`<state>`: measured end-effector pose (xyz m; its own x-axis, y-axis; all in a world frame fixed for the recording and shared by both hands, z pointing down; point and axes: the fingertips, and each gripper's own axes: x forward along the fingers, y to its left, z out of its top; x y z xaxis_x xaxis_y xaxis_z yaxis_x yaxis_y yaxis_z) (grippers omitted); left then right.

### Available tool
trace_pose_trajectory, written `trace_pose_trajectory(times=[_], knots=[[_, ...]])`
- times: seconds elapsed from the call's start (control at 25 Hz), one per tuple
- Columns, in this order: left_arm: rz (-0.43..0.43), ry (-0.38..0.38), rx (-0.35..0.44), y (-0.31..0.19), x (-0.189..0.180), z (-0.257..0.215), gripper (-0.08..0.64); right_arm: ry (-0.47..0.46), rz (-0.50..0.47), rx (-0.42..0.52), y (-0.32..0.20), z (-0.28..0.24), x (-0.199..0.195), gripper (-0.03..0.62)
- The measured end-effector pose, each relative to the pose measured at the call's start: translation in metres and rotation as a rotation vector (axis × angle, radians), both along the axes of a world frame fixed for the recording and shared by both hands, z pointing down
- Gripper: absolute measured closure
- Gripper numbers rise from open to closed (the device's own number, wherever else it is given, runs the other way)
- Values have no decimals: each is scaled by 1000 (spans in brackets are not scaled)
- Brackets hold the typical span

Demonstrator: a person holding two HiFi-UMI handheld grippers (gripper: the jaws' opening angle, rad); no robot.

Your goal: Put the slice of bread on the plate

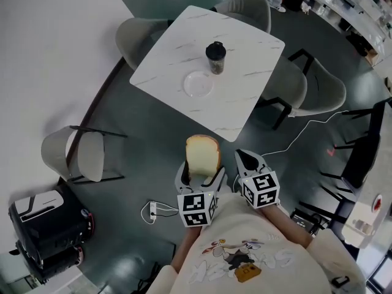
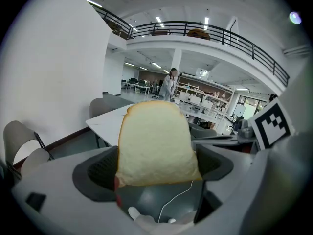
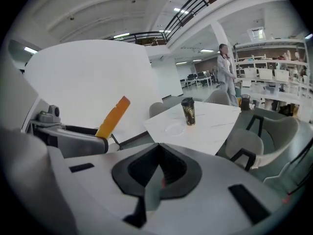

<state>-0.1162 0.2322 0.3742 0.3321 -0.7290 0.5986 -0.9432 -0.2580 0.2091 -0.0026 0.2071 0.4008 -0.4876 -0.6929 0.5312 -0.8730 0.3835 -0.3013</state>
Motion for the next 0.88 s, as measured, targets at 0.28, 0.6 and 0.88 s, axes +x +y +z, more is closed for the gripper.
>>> trace_pose_trajectory(times=[0.28,0.6,0.88], knots=[[76,15,-18,-52,-51,15,54,7,84,-48,-47,14,-45,589],[178,43,-12,-95,-54,18,54,27,180,-64,-74,16,-48,589],[201,39,-33,-121,-37,16,54,-7,179,-76,-112,17,-44,589]])
